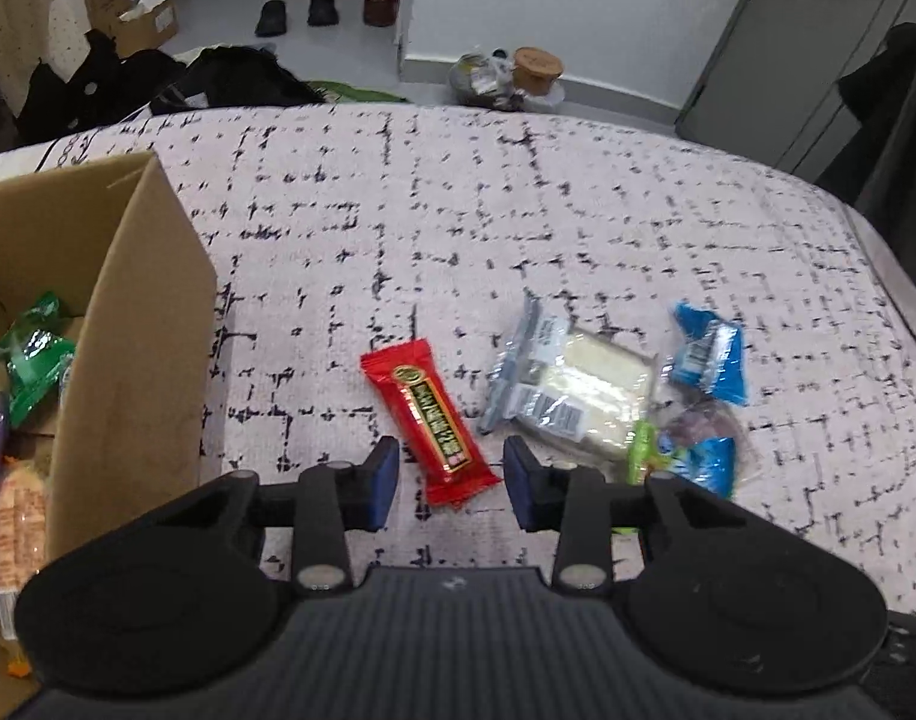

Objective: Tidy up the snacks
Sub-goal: 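Grasp the red chocolate bar with the left gripper while the right gripper grasps the orange candy pack, then carry both packs over the cardboard box and open both grippers to drop them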

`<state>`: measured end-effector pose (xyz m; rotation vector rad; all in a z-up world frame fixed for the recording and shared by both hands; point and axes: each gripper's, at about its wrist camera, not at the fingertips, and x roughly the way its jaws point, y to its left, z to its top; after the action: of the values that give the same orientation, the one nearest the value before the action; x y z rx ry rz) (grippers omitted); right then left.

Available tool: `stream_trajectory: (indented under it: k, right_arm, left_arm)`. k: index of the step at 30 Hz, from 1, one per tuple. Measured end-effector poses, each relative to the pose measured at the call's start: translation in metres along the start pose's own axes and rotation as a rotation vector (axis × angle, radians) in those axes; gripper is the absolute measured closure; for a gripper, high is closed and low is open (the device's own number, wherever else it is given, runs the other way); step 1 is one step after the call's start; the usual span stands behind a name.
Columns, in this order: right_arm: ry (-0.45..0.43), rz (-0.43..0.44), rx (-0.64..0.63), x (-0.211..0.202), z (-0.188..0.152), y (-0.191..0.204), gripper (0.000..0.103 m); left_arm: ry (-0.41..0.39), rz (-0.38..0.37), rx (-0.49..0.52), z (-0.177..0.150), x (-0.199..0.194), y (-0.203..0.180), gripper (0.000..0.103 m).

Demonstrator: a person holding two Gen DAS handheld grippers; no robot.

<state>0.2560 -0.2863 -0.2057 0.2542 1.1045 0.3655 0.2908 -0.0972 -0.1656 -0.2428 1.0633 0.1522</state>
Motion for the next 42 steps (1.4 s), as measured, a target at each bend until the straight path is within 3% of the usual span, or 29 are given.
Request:
stream_trajectory:
  k: [5,8,10,11,15,31,42]
  right_arm:
    - [-0.018,-0.033,0.015,-0.006,0.002,-0.009,0.083]
    - [-0.023,-0.048,0.011,-0.008,0.002,-0.011,0.083]
    - [-0.023,-0.051,0.012,-0.01,0.001,-0.013,0.083]
    - [-0.024,-0.053,0.014,-0.011,0.001,-0.014,0.084]
    - [-0.035,-0.056,0.01,-0.016,0.006,-0.011,0.085]
    - [-0.106,-0.069,-0.031,-0.038,0.011,0.012,0.087]
    - [-0.165,-0.045,-0.061,-0.057,0.017,0.042,0.087]
  left_arm:
    - [0.001,0.037,0.029,0.001,0.016,-0.004,0.066]
    - [-0.016,0.07,0.104,-0.002,0.025,-0.013,0.066]
    - [-0.02,0.073,0.108,-0.002,0.025,-0.014,0.072]
    - [-0.018,0.067,0.117,-0.002,0.024,-0.015,0.085]
    - [-0.011,0.062,0.127,-0.003,0.017,-0.014,0.085]
    - [-0.108,-0.047,0.158,-0.014,-0.043,-0.022,0.085]
    - [-0.192,-0.116,0.131,-0.01,-0.08,-0.002,0.085]
